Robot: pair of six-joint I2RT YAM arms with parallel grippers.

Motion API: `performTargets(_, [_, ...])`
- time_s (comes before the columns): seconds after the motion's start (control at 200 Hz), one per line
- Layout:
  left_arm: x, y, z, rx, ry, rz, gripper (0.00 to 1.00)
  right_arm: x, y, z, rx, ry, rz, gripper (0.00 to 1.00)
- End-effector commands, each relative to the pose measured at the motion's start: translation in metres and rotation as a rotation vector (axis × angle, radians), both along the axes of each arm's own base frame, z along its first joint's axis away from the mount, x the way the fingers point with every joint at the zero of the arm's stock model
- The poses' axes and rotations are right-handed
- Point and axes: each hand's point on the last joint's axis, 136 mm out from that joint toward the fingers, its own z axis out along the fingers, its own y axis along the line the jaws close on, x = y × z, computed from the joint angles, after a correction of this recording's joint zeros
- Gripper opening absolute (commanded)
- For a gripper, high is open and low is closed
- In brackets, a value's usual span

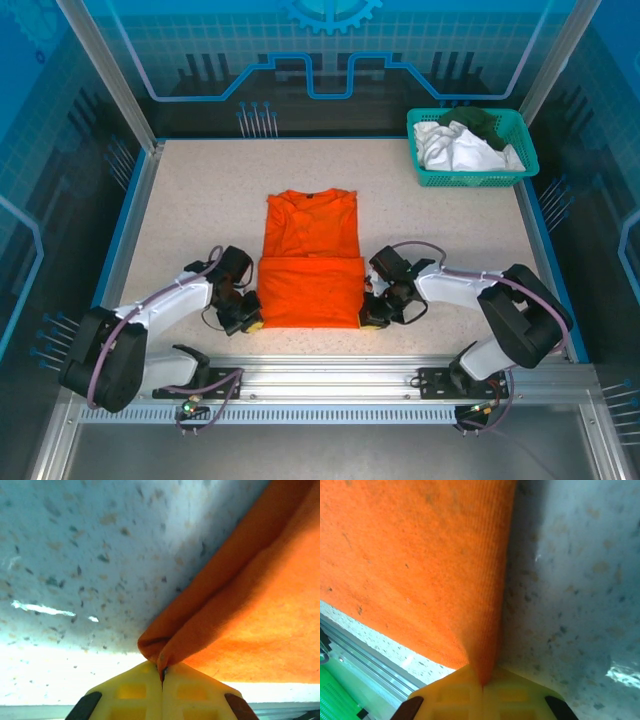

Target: Fold and stack the t-shirts

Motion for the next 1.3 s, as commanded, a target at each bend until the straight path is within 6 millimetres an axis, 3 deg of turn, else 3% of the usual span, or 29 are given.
performTargets(0.0, [-0.023,0.003,0.012,0.043,0.034,-0.079,0.00,-0.046,-0.024,-0.014,-0.115,0.083,0.069,0.00])
performTargets(0.105, [-0.032,-0.003,0.024,0.056,0.031,-0.152,0.00,-0.061,-0.024,-0.009,-0.118,0.081,0.093,0.00])
performTargets(0.245, [-0.034,-0.007,0.038,0.042,0.003,-0.194,0.00,-0.060,-0.021,0.007,-0.074,0.034,0.090,0.00])
performTargets(0.37, [-0.019,-0.009,0.059,0.043,-0.081,-0.212,0.00,-0.046,-0.016,0.032,-0.031,-0.041,0.087,0.00])
performTargets(0.49, [0.008,-0.017,0.088,0.033,-0.151,-0.225,0.00,-0.024,-0.015,0.060,0.036,-0.101,0.021,0.00])
performTargets(0.655, [0.055,-0.026,0.129,-0.005,-0.235,-0.172,0.00,0.021,-0.021,0.105,0.119,-0.185,-0.082,0.00])
performTargets(0.84, [0.114,-0.036,0.156,-0.035,-0.302,-0.088,0.00,0.078,-0.024,0.142,0.130,-0.197,-0.130,0.00])
performTargets(1.14, [0.230,-0.040,0.183,-0.096,-0.409,0.054,0.00,0.186,-0.017,0.160,0.149,-0.184,-0.268,0.00])
performTargets(1.295, [0.288,-0.030,0.164,-0.078,-0.384,0.096,0.00,0.245,-0.025,0.139,0.084,-0.092,-0.356,0.00])
